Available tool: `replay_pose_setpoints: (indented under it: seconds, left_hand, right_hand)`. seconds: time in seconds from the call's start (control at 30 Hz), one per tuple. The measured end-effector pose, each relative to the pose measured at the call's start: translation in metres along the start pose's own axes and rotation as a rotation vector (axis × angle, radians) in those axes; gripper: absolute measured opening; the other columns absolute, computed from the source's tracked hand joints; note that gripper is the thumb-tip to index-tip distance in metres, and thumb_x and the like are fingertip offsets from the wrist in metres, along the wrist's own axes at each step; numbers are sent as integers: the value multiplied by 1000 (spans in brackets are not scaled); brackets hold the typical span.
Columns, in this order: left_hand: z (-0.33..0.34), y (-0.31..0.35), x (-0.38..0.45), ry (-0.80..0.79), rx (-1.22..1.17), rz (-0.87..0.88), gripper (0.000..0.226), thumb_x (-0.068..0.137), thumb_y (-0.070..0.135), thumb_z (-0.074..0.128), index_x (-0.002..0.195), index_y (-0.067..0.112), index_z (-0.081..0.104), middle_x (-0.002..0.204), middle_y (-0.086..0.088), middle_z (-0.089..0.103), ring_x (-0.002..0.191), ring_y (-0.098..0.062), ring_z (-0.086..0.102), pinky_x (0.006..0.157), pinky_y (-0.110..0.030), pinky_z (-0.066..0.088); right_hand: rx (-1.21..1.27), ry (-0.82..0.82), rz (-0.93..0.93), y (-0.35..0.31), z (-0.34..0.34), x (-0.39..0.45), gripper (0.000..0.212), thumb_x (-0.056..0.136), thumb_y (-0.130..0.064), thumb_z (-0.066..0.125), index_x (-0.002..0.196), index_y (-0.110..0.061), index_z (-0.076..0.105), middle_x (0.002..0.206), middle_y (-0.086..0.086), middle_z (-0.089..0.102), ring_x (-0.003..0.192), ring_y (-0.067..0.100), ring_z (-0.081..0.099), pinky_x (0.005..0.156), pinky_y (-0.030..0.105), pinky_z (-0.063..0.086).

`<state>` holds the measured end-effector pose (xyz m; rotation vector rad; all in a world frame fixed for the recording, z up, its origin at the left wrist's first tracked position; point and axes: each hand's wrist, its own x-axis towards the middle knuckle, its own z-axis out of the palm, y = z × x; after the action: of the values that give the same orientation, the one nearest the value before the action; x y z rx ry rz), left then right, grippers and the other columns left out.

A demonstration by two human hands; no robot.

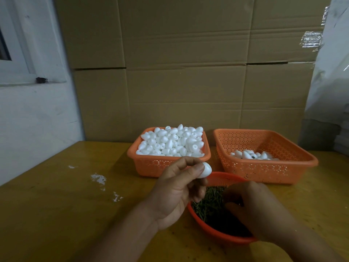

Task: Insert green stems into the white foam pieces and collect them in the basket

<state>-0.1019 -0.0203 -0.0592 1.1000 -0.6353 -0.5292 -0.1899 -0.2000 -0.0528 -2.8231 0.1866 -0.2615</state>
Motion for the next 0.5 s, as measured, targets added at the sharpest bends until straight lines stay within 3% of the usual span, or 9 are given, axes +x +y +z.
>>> replay_pose_setpoints:
  seconds: [0.1, 0.2, 0.27, 0.37, 0.5]
  left_hand:
    - [0, 0, 0, 2, 9, -33, 17, 88, 34, 68, 92, 17, 72, 77, -3, 58, 62, -13, 54, 56, -22, 41]
    - [0, -1, 0, 21, 4, -52, 25, 90, 39, 66, 94, 14, 71, 76, -3, 55, 60, -12, 51, 55, -21, 40]
    - [0, -2, 1, 43, -7, -65, 28, 92, 39, 66, 97, 12, 70, 75, -3, 54, 58, -12, 50, 54, -21, 40]
    - [0, -3, 1, 64, -22, -79, 29, 91, 38, 65, 99, 10, 68, 73, -3, 52, 57, -11, 49, 52, -20, 38]
    - [0, -3, 0, 64, -12, -81, 29, 90, 39, 65, 97, 11, 69, 71, -1, 51, 55, -10, 47, 51, -19, 37]
  right_hand:
    - [57, 85, -59, 0, 0, -3, 33, 87, -15, 67, 112, -38, 71, 96, -13, 74, 92, 8, 67, 82, 30, 55]
    - [148, 224, -99, 1, -1, -4, 46, 91, -11, 65, 127, -40, 64, 98, -22, 70, 89, 3, 66, 74, 16, 48]
    - [269, 297, -120, 1, -1, -4, 48, 91, -8, 64, 129, -38, 63, 86, -26, 67, 80, -1, 67, 68, 13, 45]
    - [425, 364, -193, 0, -2, -6, 53, 90, -4, 68, 126, -42, 61, 80, -20, 68, 66, 3, 69, 63, 25, 52]
    - [546, 425, -202, -5, -6, -12, 74, 75, -12, 83, 130, -52, 55, 102, -19, 64, 67, 16, 69, 64, 39, 60]
